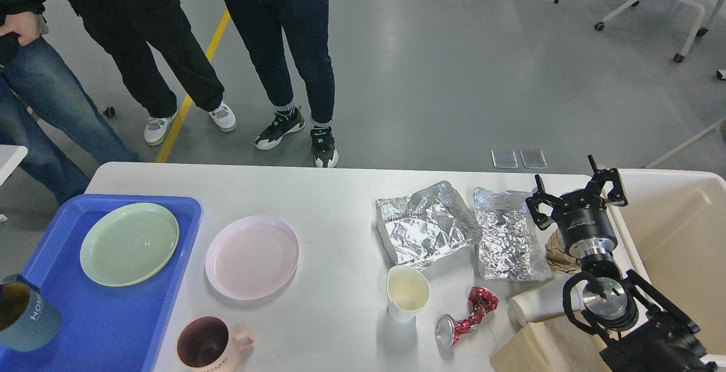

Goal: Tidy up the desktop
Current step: 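Set the teal mug down in the tray corner and release, then raise the left gripper and move it toward the pink mug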

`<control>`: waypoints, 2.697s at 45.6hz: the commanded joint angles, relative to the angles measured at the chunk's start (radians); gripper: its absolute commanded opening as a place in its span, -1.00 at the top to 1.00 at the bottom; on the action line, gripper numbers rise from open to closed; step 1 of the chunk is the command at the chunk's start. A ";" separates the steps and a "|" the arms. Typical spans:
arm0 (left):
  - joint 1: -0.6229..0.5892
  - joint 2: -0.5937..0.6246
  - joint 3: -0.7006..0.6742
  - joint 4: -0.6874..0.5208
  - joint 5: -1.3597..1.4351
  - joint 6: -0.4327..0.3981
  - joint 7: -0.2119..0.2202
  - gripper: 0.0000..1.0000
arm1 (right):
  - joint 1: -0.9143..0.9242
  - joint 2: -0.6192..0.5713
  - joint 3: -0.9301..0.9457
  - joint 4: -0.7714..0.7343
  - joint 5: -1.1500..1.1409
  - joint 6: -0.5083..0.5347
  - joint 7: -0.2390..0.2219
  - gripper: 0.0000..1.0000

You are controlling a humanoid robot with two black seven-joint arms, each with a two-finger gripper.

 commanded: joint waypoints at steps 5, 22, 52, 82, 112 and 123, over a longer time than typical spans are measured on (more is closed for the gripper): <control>0.017 0.005 0.005 0.005 0.009 0.032 0.001 1.00 | 0.000 0.000 0.000 0.000 0.000 0.000 0.000 -1.00; 0.036 0.008 0.007 0.008 0.031 0.061 0.003 1.00 | 0.000 0.000 0.000 0.000 0.000 0.000 0.000 -1.00; 0.064 0.008 -0.012 0.001 -0.026 0.208 0.003 -0.84 | 0.000 0.000 0.000 0.000 0.000 0.000 0.000 -1.00; -0.484 0.034 0.396 -0.121 -0.106 -0.111 0.004 -0.88 | 0.000 0.000 0.000 0.000 0.000 0.000 0.000 -1.00; -1.212 -0.477 0.697 -0.522 -0.426 -0.166 0.017 -0.87 | 0.000 0.000 0.000 0.000 0.000 0.000 0.000 -1.00; -1.495 -0.639 0.697 -0.815 -0.669 -0.169 0.017 -0.87 | 0.000 0.000 0.000 0.002 0.000 0.000 0.000 -1.00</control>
